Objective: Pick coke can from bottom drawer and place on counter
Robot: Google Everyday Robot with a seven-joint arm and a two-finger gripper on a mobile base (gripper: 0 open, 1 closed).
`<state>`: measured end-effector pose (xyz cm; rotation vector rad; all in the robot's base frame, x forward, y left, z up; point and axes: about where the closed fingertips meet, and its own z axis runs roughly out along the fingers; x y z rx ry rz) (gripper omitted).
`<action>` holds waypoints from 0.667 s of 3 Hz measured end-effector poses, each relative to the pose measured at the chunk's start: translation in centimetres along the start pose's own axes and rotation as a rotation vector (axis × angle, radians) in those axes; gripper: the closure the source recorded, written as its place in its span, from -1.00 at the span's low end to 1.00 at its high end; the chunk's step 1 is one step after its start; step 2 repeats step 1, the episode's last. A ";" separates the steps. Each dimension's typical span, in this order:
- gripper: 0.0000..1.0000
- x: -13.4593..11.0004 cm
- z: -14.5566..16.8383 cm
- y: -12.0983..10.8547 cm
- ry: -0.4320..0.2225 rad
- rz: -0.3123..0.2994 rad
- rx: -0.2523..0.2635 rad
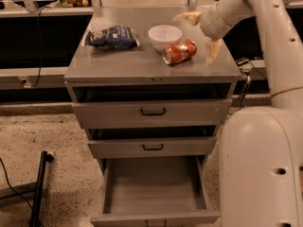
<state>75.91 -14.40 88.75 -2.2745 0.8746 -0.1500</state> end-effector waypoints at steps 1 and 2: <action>-1.00 0.4 -2.7 -0.6 0.033 -0.011 0.036; -1.00 0.4 -2.7 -0.6 0.033 -0.011 0.036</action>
Offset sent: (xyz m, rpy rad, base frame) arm 0.0000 0.0000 0.0000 0.0000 0.0000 0.0000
